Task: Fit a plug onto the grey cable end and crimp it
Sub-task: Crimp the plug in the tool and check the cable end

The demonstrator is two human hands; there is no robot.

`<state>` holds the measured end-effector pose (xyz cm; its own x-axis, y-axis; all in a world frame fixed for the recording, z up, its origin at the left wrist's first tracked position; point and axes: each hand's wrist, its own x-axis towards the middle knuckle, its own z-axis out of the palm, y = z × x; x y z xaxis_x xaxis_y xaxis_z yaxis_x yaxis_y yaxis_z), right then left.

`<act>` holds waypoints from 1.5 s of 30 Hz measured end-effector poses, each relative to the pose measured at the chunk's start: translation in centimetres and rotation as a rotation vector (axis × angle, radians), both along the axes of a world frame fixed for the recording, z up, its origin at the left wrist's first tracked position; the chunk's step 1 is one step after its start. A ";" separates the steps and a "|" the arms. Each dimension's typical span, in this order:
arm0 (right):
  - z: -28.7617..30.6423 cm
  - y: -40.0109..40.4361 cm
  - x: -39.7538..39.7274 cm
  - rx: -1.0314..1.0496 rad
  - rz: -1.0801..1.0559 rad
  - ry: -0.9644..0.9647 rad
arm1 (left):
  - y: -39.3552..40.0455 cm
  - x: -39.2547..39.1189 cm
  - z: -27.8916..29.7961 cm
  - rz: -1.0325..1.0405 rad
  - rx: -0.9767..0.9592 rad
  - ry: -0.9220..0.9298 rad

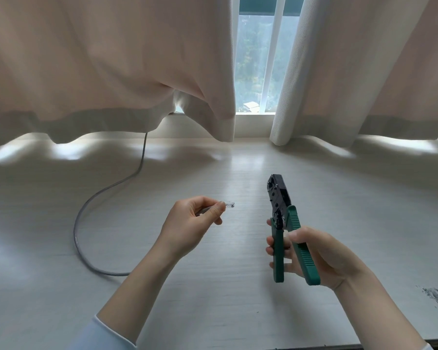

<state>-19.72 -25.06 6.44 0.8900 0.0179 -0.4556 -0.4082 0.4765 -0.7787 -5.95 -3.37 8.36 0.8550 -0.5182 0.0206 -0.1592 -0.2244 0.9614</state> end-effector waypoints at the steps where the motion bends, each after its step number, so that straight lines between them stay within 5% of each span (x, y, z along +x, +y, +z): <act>1: 0.0 0.1 0.1 0.006 0.002 0.002 | 0.0 0.0 0.0 -0.001 0.002 0.000; 8: 0.4 1.8 0.9 0.088 -0.035 0.005 | -0.1 0.0 0.1 0.002 0.018 -0.006; 24: 0.1 2.9 1.5 -0.086 -0.030 -0.009 | -0.2 0.2 0.9 0.025 0.024 -0.037; 45: -1.9 3.7 2.6 0.325 0.091 -0.391 | 0.0 -0.8 2.2 0.085 0.029 -0.117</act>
